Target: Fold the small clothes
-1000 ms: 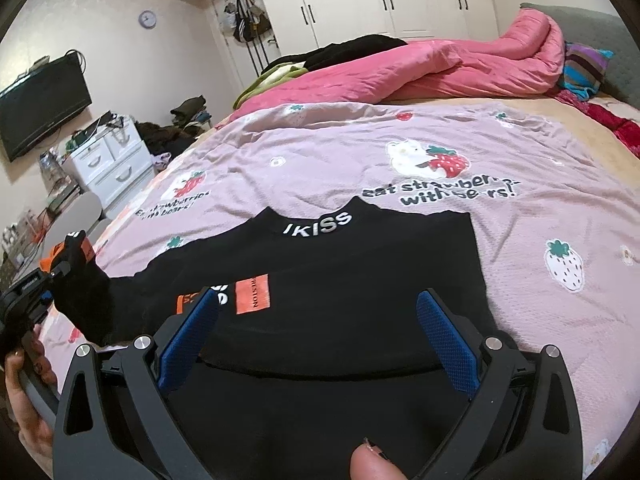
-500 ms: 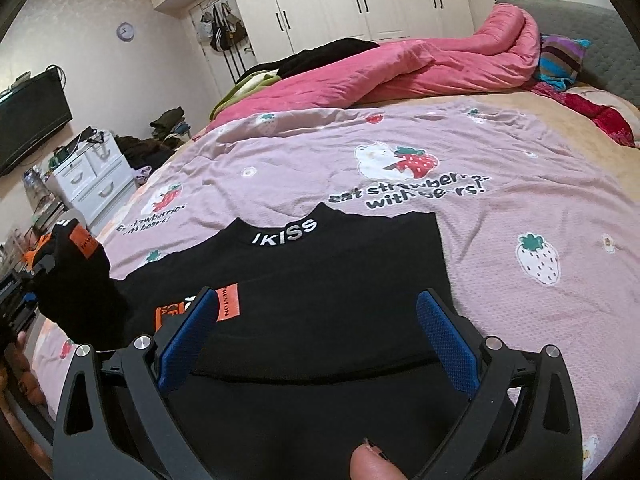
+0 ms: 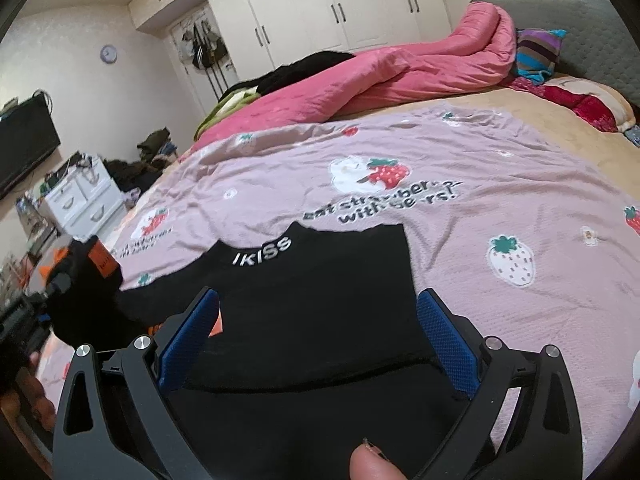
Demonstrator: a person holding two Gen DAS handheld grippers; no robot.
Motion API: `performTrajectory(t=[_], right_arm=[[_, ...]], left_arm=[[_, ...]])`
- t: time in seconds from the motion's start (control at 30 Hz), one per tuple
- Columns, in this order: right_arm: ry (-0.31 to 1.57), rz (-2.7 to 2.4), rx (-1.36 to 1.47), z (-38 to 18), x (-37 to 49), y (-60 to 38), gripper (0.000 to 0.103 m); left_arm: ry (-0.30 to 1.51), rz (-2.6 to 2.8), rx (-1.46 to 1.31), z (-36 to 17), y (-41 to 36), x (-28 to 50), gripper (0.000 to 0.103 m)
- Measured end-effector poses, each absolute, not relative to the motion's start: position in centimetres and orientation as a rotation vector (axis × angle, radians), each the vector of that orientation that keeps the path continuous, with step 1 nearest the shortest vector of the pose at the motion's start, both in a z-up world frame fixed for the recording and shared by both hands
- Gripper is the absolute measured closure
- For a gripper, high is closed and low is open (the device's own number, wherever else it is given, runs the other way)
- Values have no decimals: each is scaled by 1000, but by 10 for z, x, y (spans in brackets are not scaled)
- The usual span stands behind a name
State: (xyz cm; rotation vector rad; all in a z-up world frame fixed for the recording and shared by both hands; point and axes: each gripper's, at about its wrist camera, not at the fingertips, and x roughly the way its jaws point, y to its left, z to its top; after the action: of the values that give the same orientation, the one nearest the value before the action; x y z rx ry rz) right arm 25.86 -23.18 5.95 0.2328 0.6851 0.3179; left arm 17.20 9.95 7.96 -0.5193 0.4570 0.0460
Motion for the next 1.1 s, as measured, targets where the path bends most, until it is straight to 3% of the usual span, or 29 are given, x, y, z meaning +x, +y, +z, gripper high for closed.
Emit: performTrajectory(t=[1.1], right_arm=[[685, 147, 367, 54, 266, -314, 4]], left_arm=[[668, -135, -373, 27, 1, 222, 91]])
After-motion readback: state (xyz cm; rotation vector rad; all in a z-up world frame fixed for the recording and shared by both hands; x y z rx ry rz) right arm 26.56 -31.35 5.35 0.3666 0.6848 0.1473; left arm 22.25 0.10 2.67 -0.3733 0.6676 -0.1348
